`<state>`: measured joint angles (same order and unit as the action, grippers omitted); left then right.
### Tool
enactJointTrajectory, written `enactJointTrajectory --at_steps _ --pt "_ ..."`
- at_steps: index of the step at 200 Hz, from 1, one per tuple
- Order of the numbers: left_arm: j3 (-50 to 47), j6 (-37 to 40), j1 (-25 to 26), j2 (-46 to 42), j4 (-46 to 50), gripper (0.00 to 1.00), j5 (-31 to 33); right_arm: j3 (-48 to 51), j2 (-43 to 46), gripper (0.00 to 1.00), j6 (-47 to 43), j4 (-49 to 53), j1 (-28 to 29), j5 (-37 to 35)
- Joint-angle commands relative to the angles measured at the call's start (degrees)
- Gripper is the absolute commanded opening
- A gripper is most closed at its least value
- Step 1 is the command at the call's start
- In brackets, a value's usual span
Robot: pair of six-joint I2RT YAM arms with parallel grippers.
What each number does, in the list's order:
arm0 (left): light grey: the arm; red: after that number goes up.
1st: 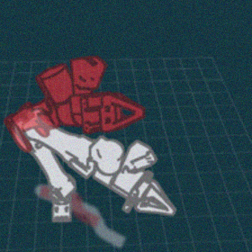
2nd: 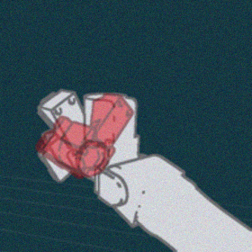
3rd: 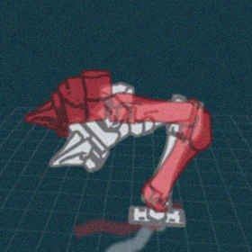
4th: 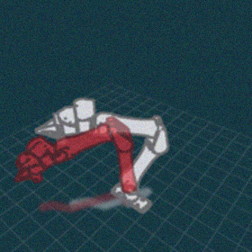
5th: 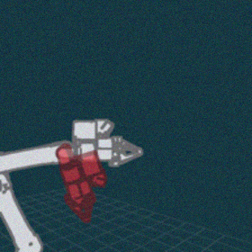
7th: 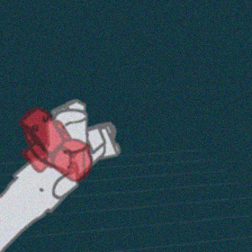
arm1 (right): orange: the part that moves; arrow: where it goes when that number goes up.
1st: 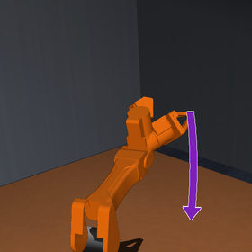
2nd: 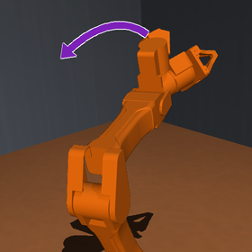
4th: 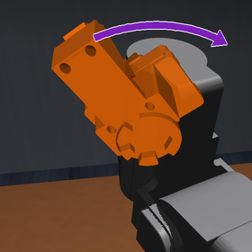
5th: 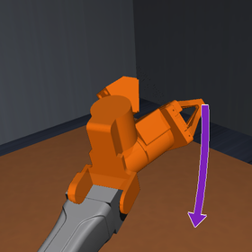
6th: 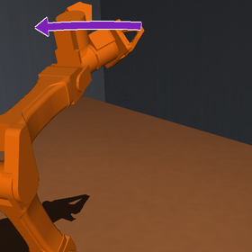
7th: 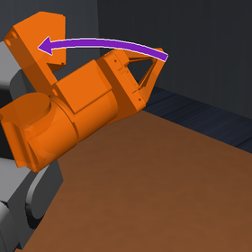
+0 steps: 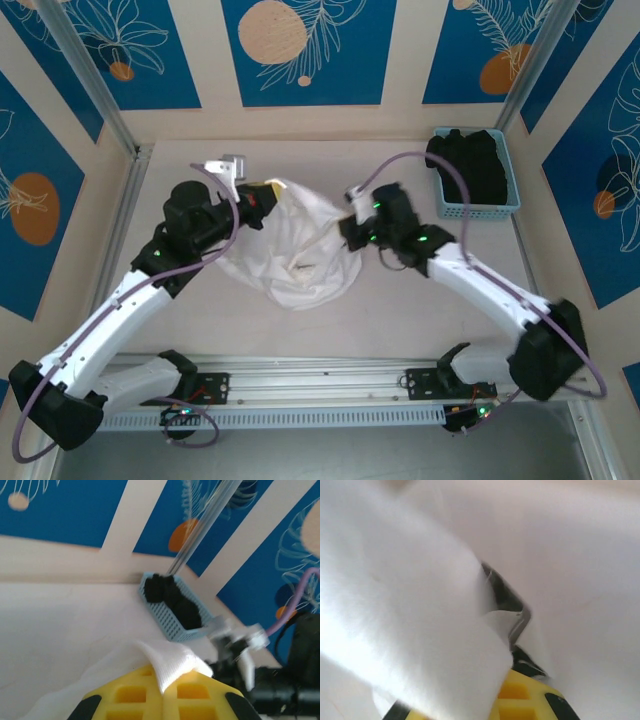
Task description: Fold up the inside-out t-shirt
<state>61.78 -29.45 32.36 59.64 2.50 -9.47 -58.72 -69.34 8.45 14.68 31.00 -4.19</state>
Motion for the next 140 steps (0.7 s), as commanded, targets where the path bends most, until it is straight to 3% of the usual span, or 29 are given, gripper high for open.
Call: enactJointTrajectory --at_steps 1,41,69,101,140 --pt "6.34 1.75 -0.68 0.97 -2.89 0.0 -2.16 -6.57 6.74 0.0 -4.64 4.13 -6.23 6.93" --pt "15.32 1.15 -1.88 6.45 -6.58 0.0 -1.7 -21.7 6.53 0.0 -7.7 11.36 -16.02 9.24" --pt "14.79 -2.35 -5.41 7.87 -8.99 0.0 -0.87 -28.49 3.87 0.0 -6.27 12.44 -19.44 13.16" --pt "4.93 -3.74 -11.37 4.63 -7.62 0.0 5.12 -29.0 -1.89 0.0 -3.89 13.82 -17.65 24.32" --pt "-7.42 -0.99 -19.09 2.62 -1.85 0.0 12.94 -26.16 -12.25 0.0 -4.51 16.27 -9.8 33.83"
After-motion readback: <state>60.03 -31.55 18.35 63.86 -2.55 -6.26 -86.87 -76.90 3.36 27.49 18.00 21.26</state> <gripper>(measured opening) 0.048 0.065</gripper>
